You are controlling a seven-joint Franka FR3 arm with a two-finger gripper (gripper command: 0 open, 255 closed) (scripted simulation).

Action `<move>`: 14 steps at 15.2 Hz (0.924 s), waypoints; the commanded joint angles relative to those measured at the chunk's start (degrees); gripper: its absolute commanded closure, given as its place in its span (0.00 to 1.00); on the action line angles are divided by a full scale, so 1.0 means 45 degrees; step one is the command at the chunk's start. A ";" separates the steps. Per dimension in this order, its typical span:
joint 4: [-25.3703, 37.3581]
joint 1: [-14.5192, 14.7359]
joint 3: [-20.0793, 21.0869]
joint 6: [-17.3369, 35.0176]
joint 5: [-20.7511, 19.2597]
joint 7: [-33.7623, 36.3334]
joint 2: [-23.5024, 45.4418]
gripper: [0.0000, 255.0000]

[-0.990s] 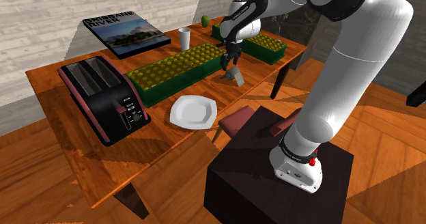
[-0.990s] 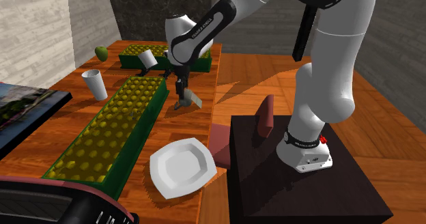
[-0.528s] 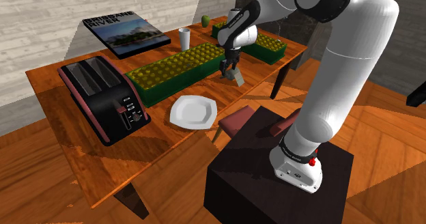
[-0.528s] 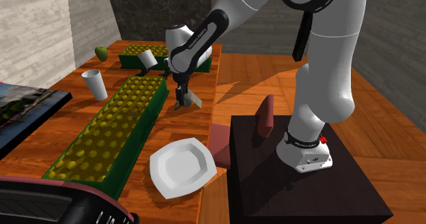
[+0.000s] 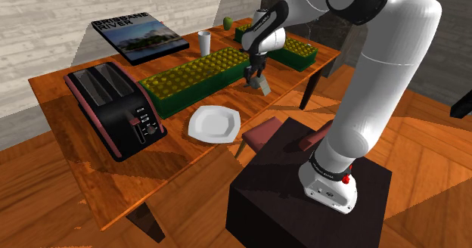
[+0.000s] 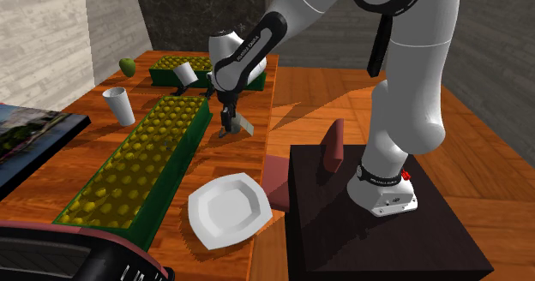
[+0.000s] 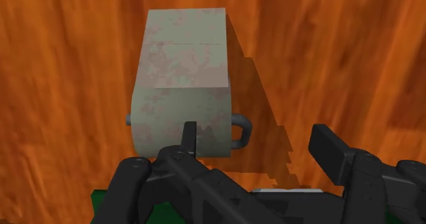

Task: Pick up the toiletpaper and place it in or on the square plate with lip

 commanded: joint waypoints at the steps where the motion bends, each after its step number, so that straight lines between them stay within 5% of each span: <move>1: -0.0055 0.0024 0.0038 -0.0003 0.0010 -0.0005 0.0060 1.00; 8: -0.0344 0.0074 0.0078 0.0306 0.0027 0.0060 0.0086 1.00; 14: 0.0167 0.0120 -0.0076 -0.0810 -0.0340 0.0227 -0.0567 1.00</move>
